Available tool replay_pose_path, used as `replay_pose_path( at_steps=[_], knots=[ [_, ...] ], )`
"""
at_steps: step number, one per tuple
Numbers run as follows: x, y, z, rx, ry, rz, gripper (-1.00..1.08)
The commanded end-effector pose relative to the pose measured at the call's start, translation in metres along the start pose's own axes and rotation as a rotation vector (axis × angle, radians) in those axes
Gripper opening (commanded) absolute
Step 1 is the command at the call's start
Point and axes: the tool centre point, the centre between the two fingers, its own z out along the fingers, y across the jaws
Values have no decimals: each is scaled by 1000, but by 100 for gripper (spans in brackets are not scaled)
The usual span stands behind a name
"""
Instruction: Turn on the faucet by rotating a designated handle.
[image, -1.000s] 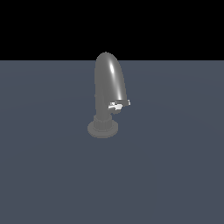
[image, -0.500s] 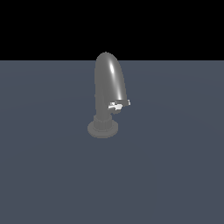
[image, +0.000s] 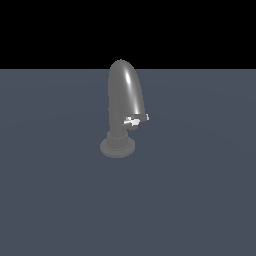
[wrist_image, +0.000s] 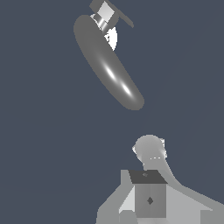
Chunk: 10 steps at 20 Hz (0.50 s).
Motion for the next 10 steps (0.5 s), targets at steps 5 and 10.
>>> replay_pose_path(
  at_steps=[5,10],
  knots=[
    [33,-11,1,30,-117,88,-100],
    [59,-18,5,53,-209,156,-100]
  ],
)
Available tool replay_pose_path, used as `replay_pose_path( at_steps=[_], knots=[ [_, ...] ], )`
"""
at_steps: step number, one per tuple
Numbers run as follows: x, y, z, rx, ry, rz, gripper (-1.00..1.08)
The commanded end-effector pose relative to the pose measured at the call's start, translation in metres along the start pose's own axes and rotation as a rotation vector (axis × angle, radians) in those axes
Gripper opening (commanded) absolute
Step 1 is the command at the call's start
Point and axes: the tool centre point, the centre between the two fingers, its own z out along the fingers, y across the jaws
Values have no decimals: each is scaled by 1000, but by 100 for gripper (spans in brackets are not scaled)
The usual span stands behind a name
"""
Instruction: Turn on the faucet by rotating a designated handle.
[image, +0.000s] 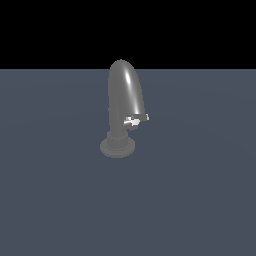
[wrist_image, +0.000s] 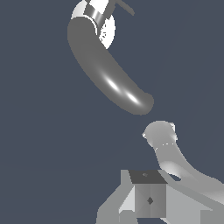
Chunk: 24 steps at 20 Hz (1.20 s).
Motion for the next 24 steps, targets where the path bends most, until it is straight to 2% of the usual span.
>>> replay_pose_path(
  at_steps=[1,14,24],
  knots=[
    [13,-5,0,12,-47,35,-100],
    [84,-21,10,76,-296,219,-100],
    [141,-26,30,132,-508,376,-100]
  ],
)
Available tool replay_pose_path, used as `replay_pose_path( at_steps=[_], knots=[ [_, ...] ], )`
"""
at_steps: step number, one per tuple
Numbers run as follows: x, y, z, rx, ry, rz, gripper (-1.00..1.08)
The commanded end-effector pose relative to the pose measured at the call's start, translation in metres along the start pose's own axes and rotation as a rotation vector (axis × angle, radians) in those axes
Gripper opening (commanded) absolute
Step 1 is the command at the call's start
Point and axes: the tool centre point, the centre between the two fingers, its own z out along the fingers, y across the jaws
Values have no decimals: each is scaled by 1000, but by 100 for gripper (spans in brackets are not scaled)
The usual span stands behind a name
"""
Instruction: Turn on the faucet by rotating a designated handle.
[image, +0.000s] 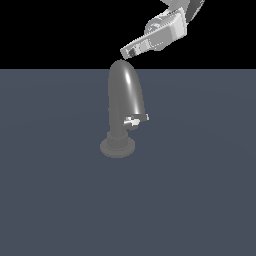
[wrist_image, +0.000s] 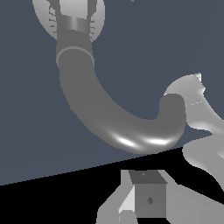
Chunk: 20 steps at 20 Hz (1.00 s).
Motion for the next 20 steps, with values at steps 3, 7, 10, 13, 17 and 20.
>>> replay_pose_path(
  at_steps=[3,7,10,13,17,20],
  knots=[
    [27,-9,0,26,-98,72,-100],
    [49,-15,2,48,-179,132,-100],
    [66,-18,4,64,-238,175,-100],
    [81,-21,7,80,-293,217,-100],
    [102,-24,13,101,-367,273,-100],
    [117,-26,19,117,-422,315,-100]
  ],
)
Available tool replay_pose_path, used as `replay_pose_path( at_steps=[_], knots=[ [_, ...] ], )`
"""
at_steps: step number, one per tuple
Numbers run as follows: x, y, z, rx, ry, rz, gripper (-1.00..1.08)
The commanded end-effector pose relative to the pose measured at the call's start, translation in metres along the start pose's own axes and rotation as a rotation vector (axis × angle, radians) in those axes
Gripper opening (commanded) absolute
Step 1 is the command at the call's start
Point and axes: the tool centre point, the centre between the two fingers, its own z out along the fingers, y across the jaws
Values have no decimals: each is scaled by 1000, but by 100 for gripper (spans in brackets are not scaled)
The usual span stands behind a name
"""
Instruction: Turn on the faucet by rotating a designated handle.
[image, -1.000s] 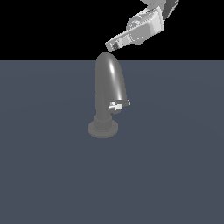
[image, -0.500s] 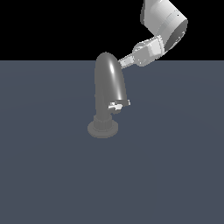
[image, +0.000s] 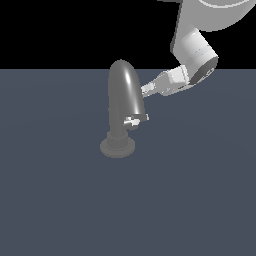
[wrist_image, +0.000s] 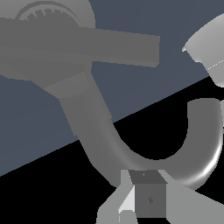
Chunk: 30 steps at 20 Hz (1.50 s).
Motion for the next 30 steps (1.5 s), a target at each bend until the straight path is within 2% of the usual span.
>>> replay_pose_path(
  at_steps=[1,6,10,17,30],
  knots=[
    [13,-5,0,14,-47,36,-100],
    [34,-11,2,37,-122,93,-100],
    [42,-13,3,46,-148,112,-100],
    [43,-13,3,47,-152,116,-100],
    [87,5,11,47,-152,116,-100]
  ],
)
